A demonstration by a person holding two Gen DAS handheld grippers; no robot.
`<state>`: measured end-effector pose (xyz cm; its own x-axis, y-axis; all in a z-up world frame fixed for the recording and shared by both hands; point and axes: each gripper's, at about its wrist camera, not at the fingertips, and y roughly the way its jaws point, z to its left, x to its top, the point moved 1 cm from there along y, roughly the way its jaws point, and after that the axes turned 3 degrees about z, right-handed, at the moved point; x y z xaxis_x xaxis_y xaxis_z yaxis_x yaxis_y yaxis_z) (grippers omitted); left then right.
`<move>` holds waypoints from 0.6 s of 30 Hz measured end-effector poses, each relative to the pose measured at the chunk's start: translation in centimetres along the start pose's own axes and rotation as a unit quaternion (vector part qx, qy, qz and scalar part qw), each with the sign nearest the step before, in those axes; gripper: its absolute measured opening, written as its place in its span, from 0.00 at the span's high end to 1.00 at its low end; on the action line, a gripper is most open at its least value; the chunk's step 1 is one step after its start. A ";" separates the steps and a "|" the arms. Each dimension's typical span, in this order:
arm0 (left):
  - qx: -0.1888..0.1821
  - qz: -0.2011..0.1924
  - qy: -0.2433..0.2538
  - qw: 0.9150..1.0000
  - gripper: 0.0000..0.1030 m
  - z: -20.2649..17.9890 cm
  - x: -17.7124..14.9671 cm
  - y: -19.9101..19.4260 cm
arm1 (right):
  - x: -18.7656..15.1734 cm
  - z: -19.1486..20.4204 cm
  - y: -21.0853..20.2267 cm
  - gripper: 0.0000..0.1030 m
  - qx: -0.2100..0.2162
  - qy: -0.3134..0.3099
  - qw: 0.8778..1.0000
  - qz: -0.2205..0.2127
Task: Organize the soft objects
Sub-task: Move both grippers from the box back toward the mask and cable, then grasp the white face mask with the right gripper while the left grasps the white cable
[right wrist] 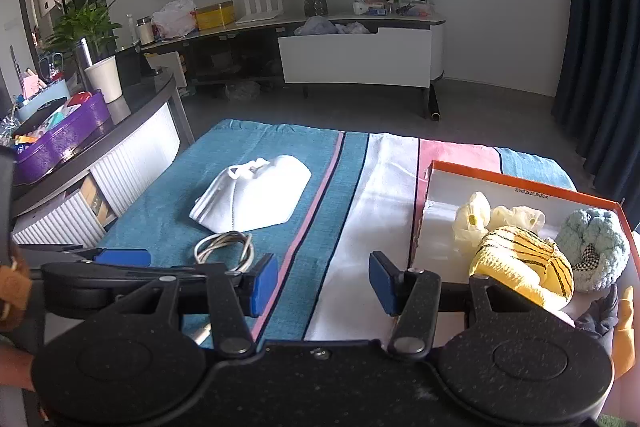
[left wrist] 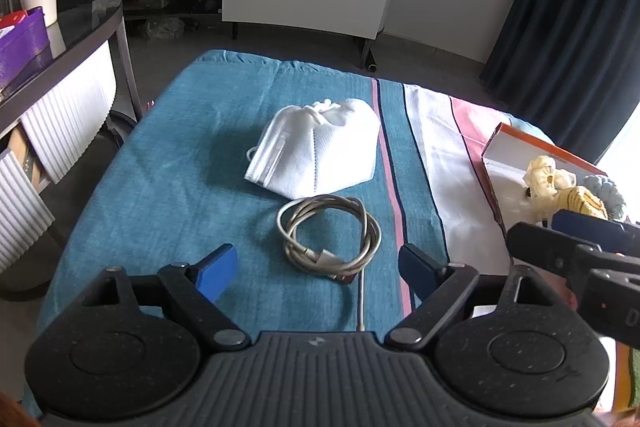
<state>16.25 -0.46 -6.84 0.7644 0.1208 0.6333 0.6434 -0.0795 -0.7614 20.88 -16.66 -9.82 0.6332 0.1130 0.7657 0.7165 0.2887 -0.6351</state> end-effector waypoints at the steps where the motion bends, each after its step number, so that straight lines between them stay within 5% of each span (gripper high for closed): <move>1: 0.003 0.000 0.001 1.000 0.11 -0.1 0.1 0.4 | 0.0 -0.1 0.1 0.39 -0.001 0.001 1.000 0.001; 12: 0.032 0.001 0.008 0.999 0.12 -1.1 0.6 4.7 | 0.1 -1.2 0.7 0.40 -0.006 0.007 1.000 0.002; 14: 0.036 -0.008 0.020 0.999 0.28 -1.4 0.6 4.8 | 0.1 -1.2 0.9 0.40 -0.005 0.006 1.000 0.002; 18: 0.022 -0.022 0.027 0.999 0.33 -1.1 0.4 4.3 | 0.3 -1.0 1.2 0.40 -0.004 0.006 1.000 0.002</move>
<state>19.43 -1.82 -9.71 0.7373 0.0701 0.6719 0.6749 -0.0324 -0.7372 22.25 -17.25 -10.43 0.6395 0.1034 0.7618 0.7159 0.2810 -0.6392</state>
